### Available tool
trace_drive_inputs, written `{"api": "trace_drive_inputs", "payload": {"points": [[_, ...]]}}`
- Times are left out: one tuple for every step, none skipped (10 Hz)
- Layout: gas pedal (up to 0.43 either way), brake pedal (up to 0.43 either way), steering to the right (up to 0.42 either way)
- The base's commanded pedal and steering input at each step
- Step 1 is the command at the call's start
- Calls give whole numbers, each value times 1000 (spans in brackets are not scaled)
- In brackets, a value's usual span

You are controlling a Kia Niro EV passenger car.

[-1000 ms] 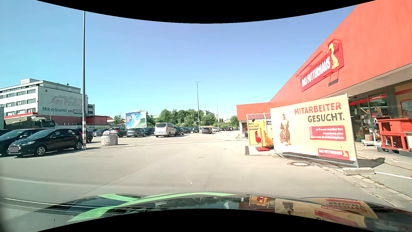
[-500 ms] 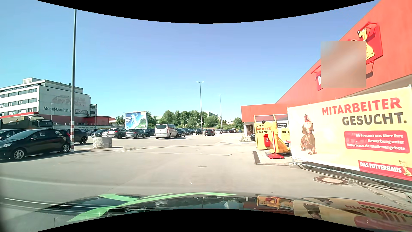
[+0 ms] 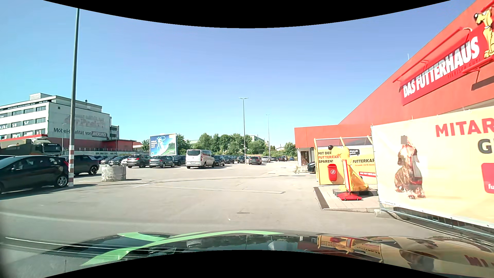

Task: Follow the waypoints while adhering to traffic rules and regulations

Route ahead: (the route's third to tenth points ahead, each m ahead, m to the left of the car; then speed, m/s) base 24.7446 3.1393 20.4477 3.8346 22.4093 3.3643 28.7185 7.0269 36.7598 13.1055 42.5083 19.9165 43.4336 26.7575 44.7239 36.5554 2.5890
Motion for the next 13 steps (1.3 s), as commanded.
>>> {"api": "trace_drive_inputs", "payload": {"points": [[47,0,-53],[79,0,-54],[79,0,-54],[79,0,-55],[79,0,-55],[79,0,-55],[79,0,-54],[79,0,-41],[79,0,-26],[79,0,-11],[79,0,-7],[59,0,-3],[0,0,9]]}}
